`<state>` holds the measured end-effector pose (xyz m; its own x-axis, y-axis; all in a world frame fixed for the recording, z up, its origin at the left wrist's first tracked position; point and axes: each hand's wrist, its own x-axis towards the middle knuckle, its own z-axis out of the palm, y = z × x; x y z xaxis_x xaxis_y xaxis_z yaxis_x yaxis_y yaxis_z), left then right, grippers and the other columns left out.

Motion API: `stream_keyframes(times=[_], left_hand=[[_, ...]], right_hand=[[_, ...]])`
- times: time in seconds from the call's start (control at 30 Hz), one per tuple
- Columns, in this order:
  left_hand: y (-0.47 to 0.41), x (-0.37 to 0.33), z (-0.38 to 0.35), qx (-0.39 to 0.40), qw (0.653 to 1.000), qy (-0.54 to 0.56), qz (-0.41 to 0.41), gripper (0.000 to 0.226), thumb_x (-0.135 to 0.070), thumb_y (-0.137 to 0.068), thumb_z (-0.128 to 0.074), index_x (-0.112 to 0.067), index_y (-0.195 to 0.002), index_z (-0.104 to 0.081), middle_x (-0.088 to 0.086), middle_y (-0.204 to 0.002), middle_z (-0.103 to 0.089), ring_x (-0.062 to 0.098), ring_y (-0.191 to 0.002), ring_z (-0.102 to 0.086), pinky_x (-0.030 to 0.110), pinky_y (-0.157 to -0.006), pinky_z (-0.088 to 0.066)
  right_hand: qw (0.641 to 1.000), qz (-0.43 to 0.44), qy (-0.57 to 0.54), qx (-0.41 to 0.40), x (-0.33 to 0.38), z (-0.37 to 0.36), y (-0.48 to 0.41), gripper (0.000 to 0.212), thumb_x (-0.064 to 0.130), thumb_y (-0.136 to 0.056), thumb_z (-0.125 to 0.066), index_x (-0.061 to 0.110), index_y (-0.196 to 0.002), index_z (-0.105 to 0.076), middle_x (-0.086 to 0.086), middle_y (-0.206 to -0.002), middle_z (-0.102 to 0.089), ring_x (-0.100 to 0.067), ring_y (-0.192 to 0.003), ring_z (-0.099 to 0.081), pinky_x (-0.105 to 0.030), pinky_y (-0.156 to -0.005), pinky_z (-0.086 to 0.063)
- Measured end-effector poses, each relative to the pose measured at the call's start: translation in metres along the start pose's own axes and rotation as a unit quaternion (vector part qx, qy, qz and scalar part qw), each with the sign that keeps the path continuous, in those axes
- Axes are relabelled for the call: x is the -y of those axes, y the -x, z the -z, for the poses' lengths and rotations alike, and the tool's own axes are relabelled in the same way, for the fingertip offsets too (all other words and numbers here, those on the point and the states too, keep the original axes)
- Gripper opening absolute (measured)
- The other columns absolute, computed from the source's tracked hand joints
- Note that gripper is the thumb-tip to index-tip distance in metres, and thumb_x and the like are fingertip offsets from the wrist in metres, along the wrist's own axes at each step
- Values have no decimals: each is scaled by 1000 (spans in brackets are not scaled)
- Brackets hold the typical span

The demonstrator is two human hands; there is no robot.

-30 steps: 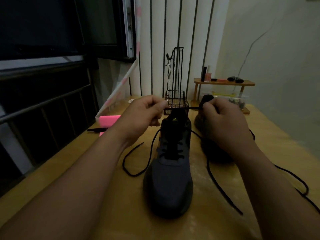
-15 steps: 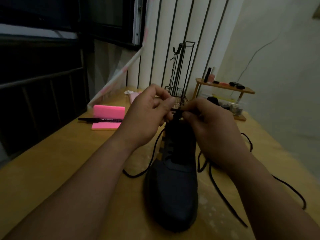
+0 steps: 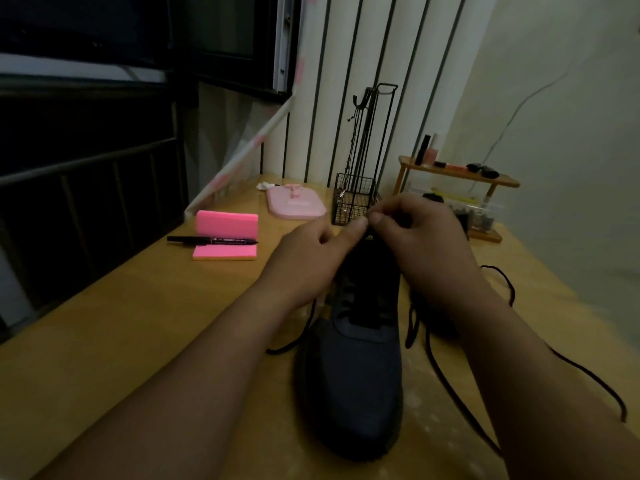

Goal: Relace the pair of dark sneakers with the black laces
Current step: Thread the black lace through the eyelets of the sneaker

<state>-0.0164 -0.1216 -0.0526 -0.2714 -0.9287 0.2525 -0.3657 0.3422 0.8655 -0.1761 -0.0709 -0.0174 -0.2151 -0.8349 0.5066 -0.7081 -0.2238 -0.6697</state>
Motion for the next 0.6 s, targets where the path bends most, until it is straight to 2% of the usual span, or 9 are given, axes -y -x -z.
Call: stream_keyframes(times=[0.1, 0.23, 0.3, 0.43, 0.6], left_hand=[[-3, -1, -2, 32, 999, 28, 11, 49, -53, -100, -57, -6, -89, -64, 1, -74, -62, 15, -66, -58, 31, -61, -44], [-7, 1, 10, 77, 986, 131, 63, 31, -24, -104, -50, -3, -98, -72, 6, -80, -69, 12, -64, -64, 26, -57, -51], [-8, 4, 12, 99, 981, 154, 65, 29, -21, -106, -49, -5, -96, -72, 6, -81, -70, 14, -70, -67, 29, -62, -55], [-13, 13, 13, 119, 978, 163, 59, 33, -23, -108, -48, 2, -106, -69, 10, -89, -70, 21, -84, -68, 34, -72, -56], [-13, 16, 15, 136, 974, 176, 44, 33, -26, -109, -47, -4, -105, -71, 5, -87, -71, 18, -84, -69, 35, -74, -55]], right_hand=[[1000, -20, -7, 4, -10, -6, 2, 9, 31, -100, -67, 30, -102, -76, 11, -96, -72, -5, -93, -68, -41, -83, -63], [998, -42, -32, 16, -18, -3, 1, 9, 29, -99, -69, 28, -97, -77, 9, -93, -75, -6, -90, -71, -41, -82, -64], [999, -35, -32, 27, -19, -3, 2, 8, 29, -98, -70, 27, -97, -78, 9, -93, -75, -5, -89, -71, -38, -80, -64], [998, -15, 20, 53, -17, -8, 2, 10, 34, -97, -71, 30, -100, -79, 11, -102, -68, -7, -94, -66, -38, -84, -62], [998, -17, 30, 57, -18, -14, 0, 13, 43, -94, -72, 34, -100, -79, 5, -105, -68, -13, -97, -66, -43, -85, -60]])
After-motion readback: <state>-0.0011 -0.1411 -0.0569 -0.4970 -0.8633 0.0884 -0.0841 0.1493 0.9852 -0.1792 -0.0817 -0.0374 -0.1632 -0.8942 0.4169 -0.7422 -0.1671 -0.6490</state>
